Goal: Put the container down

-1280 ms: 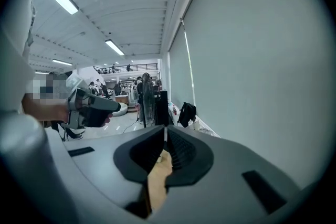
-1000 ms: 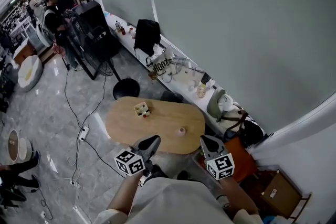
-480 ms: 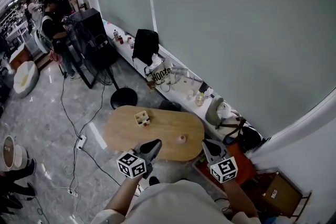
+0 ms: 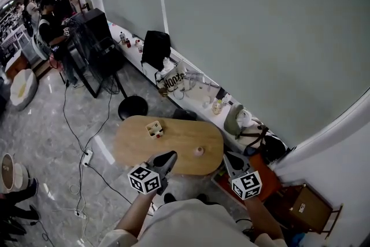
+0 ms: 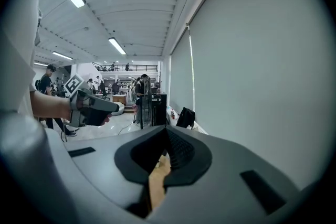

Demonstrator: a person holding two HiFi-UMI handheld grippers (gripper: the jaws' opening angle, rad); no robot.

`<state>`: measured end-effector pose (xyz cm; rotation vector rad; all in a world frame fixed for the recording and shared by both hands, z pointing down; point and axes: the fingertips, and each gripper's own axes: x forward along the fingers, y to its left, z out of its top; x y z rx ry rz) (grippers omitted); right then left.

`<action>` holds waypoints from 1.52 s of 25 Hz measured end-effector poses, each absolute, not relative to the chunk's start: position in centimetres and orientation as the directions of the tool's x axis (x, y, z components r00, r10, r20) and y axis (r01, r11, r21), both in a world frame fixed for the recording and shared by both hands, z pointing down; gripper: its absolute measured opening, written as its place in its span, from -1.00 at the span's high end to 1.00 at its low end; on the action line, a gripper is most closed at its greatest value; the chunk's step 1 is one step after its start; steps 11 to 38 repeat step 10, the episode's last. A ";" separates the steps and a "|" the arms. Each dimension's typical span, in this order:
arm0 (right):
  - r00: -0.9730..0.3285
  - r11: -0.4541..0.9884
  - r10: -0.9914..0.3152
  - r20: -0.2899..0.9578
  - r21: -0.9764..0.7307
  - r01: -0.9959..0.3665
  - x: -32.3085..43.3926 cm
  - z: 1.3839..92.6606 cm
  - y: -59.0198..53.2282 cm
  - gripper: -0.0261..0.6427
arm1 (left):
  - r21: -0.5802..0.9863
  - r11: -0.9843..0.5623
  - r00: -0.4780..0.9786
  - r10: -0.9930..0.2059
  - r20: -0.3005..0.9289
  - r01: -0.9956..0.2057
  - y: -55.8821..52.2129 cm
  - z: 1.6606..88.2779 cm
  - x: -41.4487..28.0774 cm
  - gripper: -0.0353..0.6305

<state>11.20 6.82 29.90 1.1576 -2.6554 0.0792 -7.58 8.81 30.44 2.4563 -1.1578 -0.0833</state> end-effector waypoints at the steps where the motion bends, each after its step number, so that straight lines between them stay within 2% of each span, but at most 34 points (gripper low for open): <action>1: -0.654 0.682 -0.716 0.244 0.047 -0.730 11.2 29.9 6.9 0.92 | 0.398 -0.564 0.652 -0.748 0.123 -0.723 8.8 30.4 -7.6 0.79; 38: -0.652 0.680 -0.713 0.259 0.028 -0.733 10.3 31.1 6.9 0.92 | 0.410 -0.560 0.652 -0.748 0.123 -0.720 8.3 31.0 -8.1 0.79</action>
